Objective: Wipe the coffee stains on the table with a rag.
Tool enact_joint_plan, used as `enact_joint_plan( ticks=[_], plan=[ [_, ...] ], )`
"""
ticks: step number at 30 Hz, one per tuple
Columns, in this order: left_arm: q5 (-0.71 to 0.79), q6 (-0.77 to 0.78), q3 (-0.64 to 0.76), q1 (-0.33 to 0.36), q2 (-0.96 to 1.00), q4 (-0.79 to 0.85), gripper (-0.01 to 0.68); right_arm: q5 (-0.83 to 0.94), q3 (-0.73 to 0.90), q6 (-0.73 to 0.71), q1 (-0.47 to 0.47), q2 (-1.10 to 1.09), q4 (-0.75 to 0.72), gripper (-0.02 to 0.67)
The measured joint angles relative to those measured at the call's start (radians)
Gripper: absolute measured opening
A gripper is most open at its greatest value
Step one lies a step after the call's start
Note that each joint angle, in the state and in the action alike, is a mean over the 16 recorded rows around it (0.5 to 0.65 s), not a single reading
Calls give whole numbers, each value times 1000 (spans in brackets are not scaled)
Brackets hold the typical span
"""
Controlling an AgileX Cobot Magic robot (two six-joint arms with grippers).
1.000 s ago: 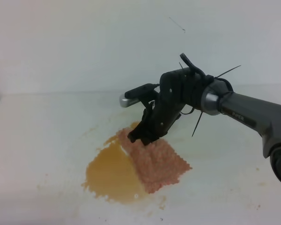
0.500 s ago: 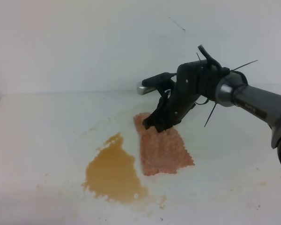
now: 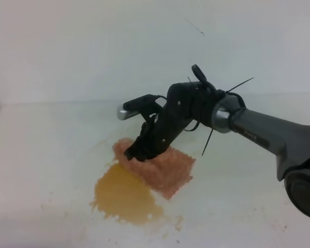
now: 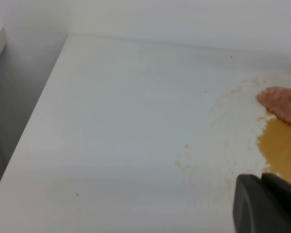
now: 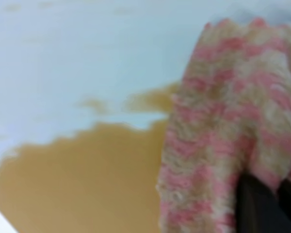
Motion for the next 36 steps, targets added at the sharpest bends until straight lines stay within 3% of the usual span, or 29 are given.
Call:
enact_joint_plan(
  ticks=[13,36],
  plan=[
    [0,0,0,0,0,0,-2,24,-2,-26,88,9,60,22],
    [-3,0,0,0,0,0,-2,260,-1,-156,116,12,194,22]
  ],
)
